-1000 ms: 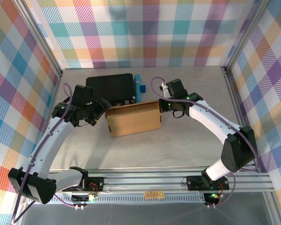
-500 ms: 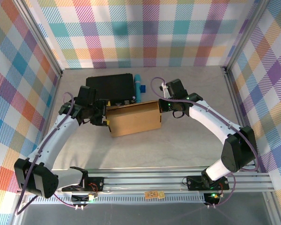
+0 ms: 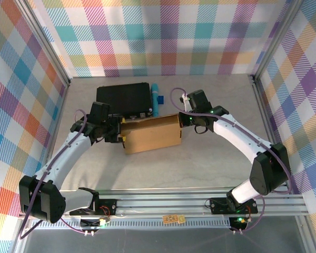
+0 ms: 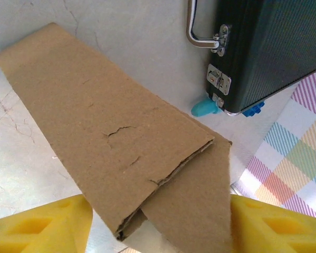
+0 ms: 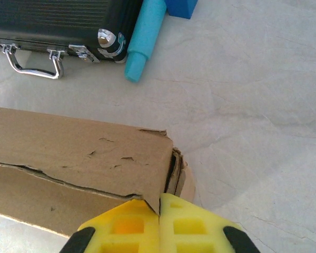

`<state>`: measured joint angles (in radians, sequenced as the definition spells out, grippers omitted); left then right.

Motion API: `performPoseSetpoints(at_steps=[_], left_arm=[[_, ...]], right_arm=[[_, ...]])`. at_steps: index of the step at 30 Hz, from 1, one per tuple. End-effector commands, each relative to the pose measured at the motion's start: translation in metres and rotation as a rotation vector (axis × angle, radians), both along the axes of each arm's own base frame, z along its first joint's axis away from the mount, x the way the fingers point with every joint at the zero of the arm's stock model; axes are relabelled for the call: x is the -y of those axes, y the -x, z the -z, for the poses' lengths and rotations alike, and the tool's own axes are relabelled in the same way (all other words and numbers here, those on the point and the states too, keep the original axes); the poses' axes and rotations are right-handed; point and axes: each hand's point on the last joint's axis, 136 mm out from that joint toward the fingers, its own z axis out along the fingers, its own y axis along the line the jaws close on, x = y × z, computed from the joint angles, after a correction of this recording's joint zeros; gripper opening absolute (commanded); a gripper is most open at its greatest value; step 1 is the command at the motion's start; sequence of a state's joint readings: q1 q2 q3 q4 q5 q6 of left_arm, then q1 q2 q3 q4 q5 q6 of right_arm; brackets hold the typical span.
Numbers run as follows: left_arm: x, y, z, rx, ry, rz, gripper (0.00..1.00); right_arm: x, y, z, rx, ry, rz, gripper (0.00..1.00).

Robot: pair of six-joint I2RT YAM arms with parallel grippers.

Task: Fold the paper box

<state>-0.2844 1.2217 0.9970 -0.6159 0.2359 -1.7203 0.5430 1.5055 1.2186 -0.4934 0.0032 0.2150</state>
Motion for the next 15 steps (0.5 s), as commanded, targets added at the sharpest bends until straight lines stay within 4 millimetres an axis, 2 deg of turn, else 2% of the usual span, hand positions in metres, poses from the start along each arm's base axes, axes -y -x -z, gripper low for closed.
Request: performPoseSetpoints(at_steps=[1, 15], left_arm=[[-0.004, 0.010, 0.013, -0.043, 0.000, -0.014, 0.58], [-0.007, 0.045, 0.036, -0.100, -0.020, -0.006, 0.42]], right_arm=[[0.001, 0.025, 0.022, -0.080, 0.037, -0.060, 0.00], [-0.003, 0.030, 0.010, -0.018, -0.004, -0.112, 0.01]])
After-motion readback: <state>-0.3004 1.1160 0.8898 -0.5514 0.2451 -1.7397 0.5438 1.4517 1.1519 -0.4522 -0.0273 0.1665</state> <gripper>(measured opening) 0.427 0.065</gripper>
